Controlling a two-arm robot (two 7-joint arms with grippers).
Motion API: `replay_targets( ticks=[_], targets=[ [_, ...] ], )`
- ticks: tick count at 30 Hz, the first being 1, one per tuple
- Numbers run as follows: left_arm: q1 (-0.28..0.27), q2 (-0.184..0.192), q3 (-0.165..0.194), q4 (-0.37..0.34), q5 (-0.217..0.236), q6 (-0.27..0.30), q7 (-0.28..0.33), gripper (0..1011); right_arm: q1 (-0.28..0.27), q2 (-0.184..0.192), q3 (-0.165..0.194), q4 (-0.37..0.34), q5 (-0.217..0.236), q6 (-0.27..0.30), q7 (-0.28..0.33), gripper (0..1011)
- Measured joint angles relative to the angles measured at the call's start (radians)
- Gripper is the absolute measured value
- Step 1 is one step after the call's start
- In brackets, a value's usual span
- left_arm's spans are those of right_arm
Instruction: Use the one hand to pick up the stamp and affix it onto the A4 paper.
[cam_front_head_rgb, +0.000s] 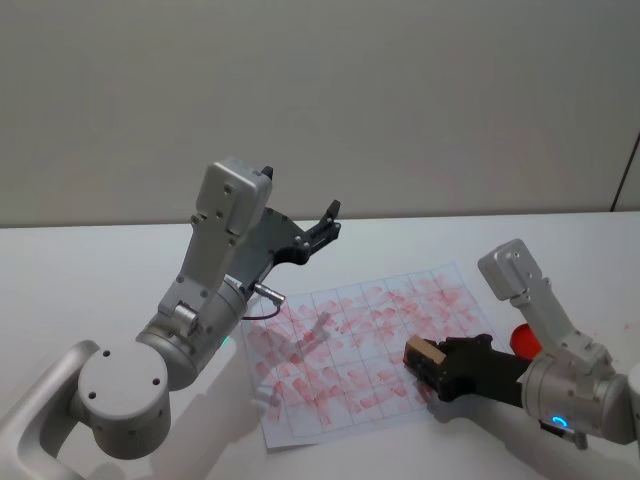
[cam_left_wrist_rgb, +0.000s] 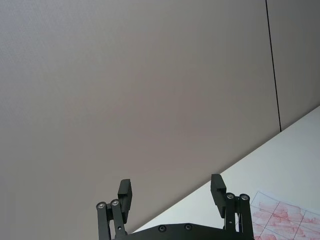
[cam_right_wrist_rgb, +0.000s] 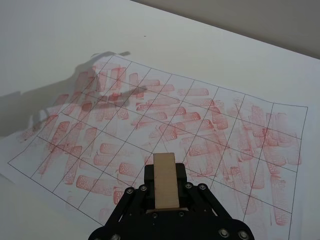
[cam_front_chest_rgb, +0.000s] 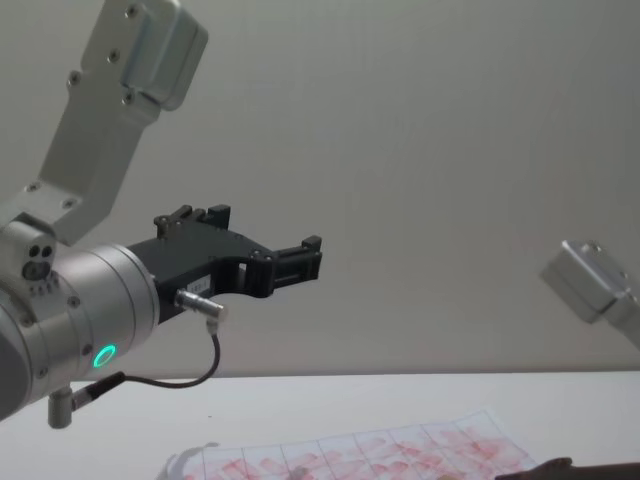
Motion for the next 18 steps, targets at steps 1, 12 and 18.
replay_targets(
  ticks=[1, 12, 18],
  targets=[
    [0.0, 0.0, 0.0, 0.0, 0.0, 0.0, 0.0, 1001, 0.0, 0.0, 0.0, 0.001, -0.001, 0.002, 0.001, 219],
    [0.0, 0.0, 0.0, 0.0, 0.0, 0.0, 0.0, 1001, 0.008, -0.003, -0.008, 0.016, -0.01, 0.002, 0.003, 219],
    [0.0, 0.0, 0.0, 0.0, 0.0, 0.0, 0.0, 1001, 0.014, -0.006, -0.011, 0.025, -0.012, -0.036, -0.013, 219]
  ],
)
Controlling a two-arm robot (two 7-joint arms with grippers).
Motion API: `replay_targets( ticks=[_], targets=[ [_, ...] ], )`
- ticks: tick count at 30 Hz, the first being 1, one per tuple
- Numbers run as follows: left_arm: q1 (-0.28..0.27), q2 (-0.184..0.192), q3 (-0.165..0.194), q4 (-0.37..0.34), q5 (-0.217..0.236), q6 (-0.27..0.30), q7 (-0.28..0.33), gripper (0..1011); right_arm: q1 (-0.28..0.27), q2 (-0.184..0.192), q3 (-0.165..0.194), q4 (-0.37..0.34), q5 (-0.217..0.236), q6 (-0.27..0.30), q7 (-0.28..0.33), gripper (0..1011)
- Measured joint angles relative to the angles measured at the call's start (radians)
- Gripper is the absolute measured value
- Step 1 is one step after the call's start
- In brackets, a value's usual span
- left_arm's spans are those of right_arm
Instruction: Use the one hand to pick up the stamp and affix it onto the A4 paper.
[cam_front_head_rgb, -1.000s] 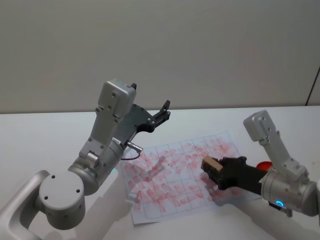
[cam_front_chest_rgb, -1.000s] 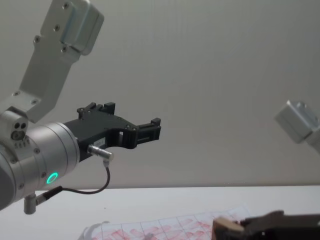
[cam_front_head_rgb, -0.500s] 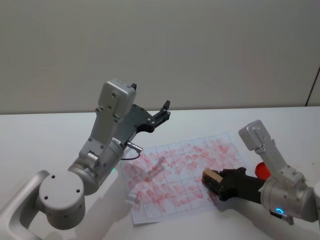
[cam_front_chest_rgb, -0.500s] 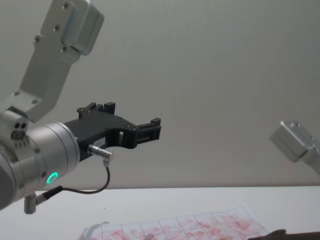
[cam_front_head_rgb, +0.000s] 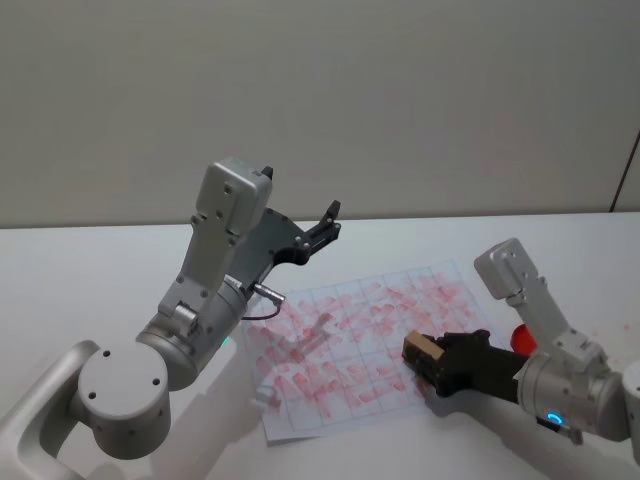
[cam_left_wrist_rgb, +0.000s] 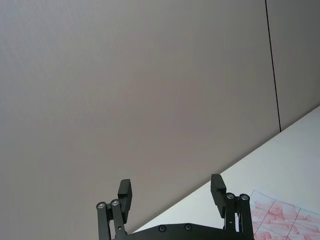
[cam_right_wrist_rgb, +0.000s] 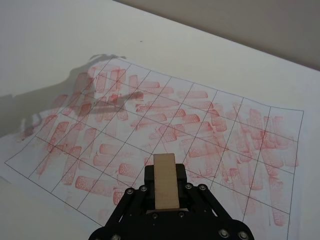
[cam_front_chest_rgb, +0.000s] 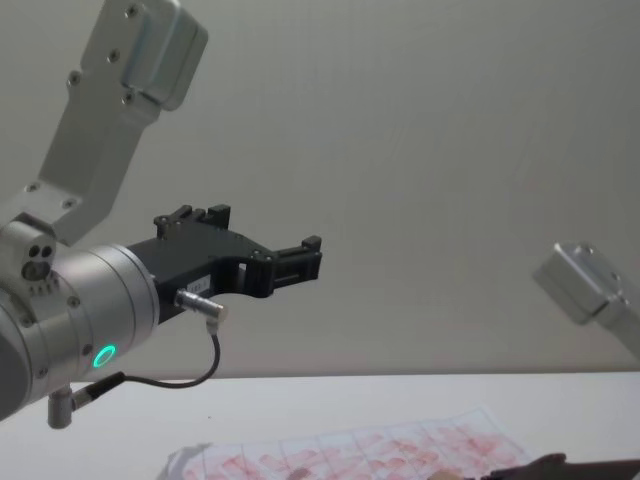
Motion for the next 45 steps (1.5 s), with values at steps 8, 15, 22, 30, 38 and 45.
replay_targets(
  ticks=[8, 15, 22, 30, 38, 45],
  targets=[
    [0.0, 0.0, 0.0, 0.0, 0.0, 0.0, 0.0, 1001, 0.007, -0.002, 0.007, -0.012, 0.015, -0.068, -0.034, 219],
    [0.0, 0.0, 0.0, 0.0, 0.0, 0.0, 0.0, 1001, -0.003, 0.007, 0.023, -0.055, 0.051, -0.141, -0.098, 219],
    [0.0, 0.0, 0.0, 0.0, 0.0, 0.0, 0.0, 1001, -0.036, 0.028, 0.043, -0.109, 0.091, -0.181, -0.183, 219],
    [0.0, 0.0, 0.0, 0.0, 0.0, 0.0, 0.0, 1001, -0.098, 0.065, 0.068, -0.181, 0.137, -0.176, -0.291, 219],
    [0.0, 0.0, 0.0, 0.0, 0.0, 0.0, 0.0, 1001, -0.16, 0.105, 0.094, -0.249, 0.187, -0.11, -0.388, 219],
    [0.0, 0.0, 0.0, 0.0, 0.0, 0.0, 0.0, 1001, -0.186, 0.127, 0.108, -0.274, 0.214, -0.046, -0.423, 219]
  ],
)
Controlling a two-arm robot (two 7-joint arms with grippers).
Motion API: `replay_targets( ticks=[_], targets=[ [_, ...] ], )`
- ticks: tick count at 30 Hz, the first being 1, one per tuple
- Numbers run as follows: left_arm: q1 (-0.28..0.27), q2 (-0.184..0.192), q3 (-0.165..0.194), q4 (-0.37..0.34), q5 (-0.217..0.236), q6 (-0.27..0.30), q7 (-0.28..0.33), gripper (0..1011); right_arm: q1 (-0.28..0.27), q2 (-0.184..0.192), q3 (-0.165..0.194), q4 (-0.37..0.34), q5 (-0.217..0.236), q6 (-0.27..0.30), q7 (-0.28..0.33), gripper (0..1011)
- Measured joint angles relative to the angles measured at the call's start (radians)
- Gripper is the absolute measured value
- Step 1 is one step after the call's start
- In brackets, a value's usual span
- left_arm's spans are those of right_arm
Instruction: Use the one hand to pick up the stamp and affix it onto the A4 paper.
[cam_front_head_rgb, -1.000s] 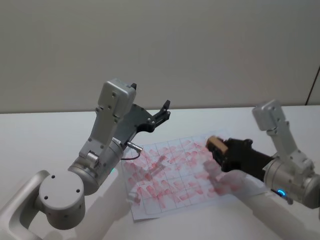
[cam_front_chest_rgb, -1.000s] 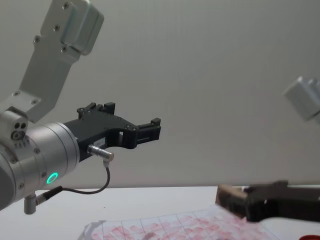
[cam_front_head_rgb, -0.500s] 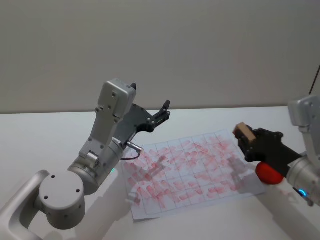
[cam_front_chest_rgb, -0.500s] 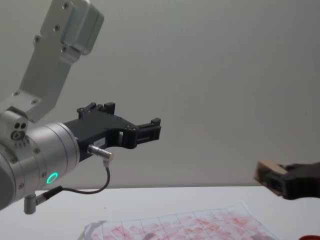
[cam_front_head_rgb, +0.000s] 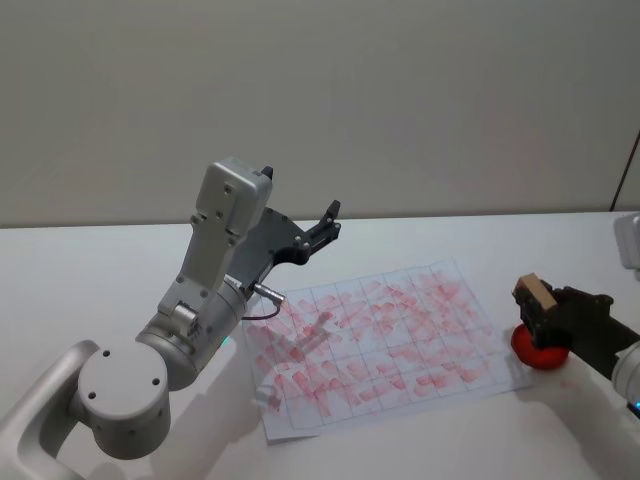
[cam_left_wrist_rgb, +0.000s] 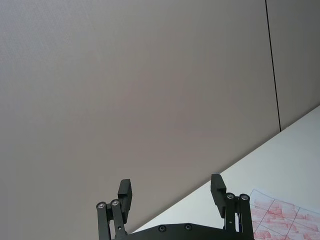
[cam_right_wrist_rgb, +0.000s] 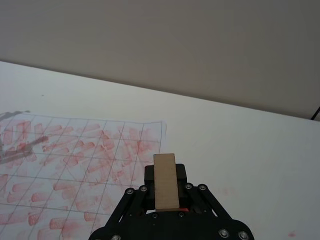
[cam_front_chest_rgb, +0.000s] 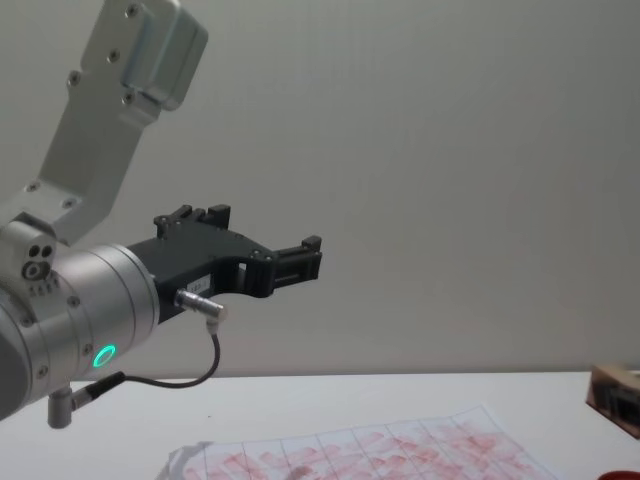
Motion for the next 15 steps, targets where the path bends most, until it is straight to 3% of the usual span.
replay_targets(
  ticks=[15],
  targets=[
    [0.0, 0.0, 0.0, 0.0, 0.0, 0.0, 0.0, 1001, 0.012, 0.002, 0.003, 0.027, 0.002, 0.087, 0.004, 219]
  ],
)
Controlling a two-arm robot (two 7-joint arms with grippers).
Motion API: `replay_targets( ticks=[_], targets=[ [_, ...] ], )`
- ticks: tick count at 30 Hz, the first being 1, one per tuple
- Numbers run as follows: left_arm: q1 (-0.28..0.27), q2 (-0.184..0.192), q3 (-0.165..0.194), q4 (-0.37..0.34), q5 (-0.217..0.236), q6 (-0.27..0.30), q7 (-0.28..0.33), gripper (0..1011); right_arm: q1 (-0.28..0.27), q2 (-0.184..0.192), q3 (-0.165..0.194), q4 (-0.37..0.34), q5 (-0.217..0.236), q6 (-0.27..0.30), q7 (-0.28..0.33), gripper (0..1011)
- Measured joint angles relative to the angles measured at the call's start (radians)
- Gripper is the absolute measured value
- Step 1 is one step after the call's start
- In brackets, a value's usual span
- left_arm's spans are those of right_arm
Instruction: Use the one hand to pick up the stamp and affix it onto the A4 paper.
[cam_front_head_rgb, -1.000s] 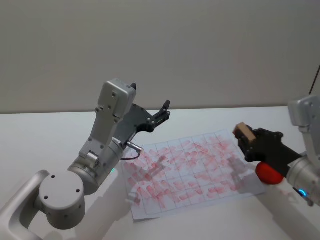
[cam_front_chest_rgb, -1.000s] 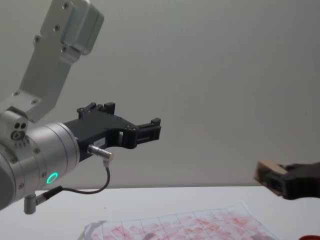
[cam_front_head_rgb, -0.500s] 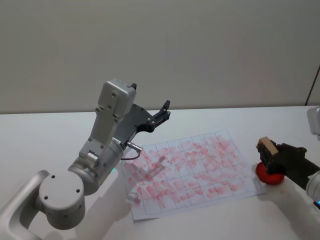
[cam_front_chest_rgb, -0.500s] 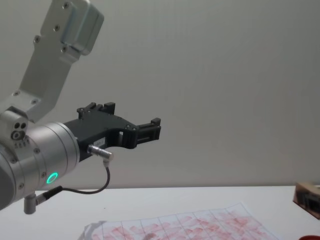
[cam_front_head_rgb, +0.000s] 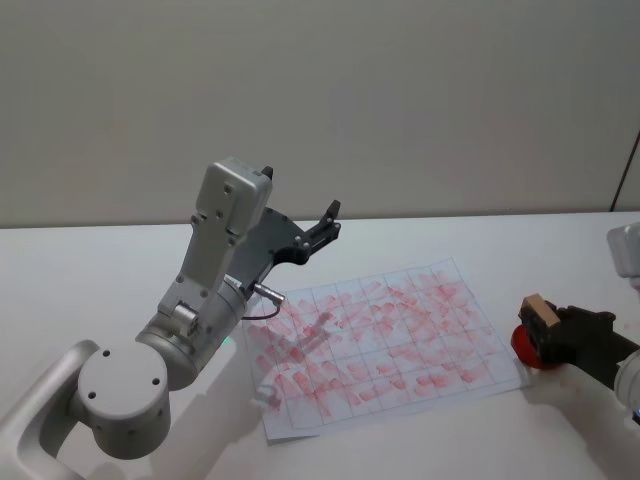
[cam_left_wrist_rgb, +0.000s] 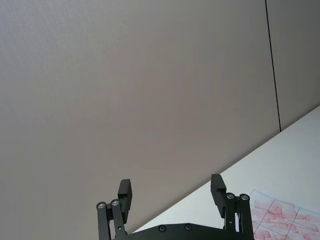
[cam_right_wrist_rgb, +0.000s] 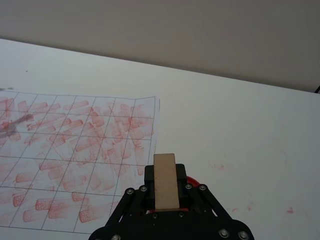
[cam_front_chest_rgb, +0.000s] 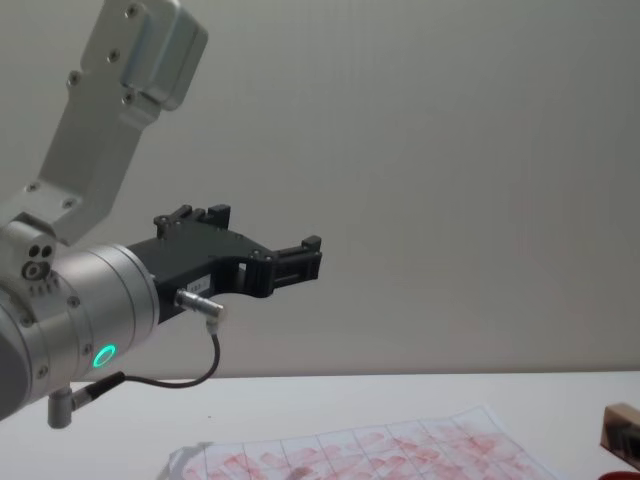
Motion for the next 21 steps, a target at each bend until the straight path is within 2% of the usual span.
replay_targets(
  ticks=[21],
  targets=[
    [0.0, 0.0, 0.0, 0.0, 0.0, 0.0, 0.0, 1001, 0.039, -0.022, -0.014, 0.068, -0.043, 0.056, 0.024, 219]
  ],
)
